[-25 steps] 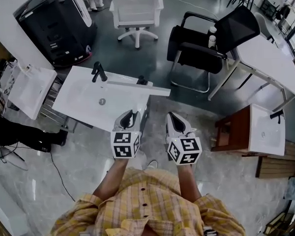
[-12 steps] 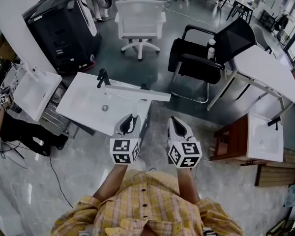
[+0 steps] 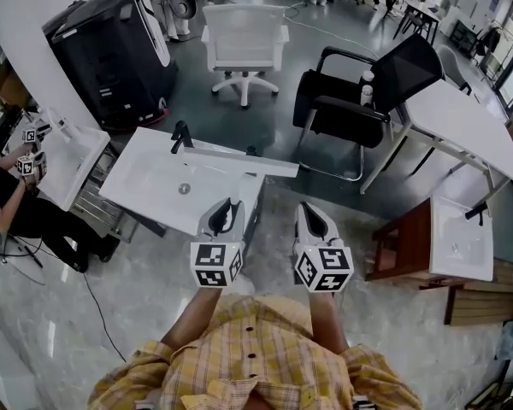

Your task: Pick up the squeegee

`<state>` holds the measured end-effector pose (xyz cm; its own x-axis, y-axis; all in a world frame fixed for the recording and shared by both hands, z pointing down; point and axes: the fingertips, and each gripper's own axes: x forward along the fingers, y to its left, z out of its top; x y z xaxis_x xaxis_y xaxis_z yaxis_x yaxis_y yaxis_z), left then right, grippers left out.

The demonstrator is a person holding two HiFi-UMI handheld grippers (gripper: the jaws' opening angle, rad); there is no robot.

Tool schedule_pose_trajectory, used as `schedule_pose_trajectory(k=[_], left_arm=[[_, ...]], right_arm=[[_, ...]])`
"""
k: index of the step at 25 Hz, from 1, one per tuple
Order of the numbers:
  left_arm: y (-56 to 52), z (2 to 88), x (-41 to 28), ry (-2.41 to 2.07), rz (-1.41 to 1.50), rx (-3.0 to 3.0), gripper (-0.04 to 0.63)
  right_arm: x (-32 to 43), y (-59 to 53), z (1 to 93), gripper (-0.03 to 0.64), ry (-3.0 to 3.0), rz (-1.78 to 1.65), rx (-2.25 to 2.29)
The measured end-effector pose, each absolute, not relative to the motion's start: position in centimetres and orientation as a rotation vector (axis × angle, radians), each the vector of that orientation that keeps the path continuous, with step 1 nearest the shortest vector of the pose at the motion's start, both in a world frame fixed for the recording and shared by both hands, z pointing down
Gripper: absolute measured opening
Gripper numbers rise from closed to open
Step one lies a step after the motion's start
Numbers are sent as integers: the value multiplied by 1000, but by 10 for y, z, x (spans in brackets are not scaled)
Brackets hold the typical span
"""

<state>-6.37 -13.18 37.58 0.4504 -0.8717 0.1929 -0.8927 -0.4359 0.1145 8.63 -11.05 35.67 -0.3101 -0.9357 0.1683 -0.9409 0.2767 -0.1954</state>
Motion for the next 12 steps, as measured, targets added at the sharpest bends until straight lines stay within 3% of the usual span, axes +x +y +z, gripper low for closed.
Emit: schedule_pose_trajectory(k=[12], left_arm=[[-129, 375, -60, -1555, 136, 2508, 87]], right_arm=[[94, -108, 356, -3, -2502, 392, 1846]])
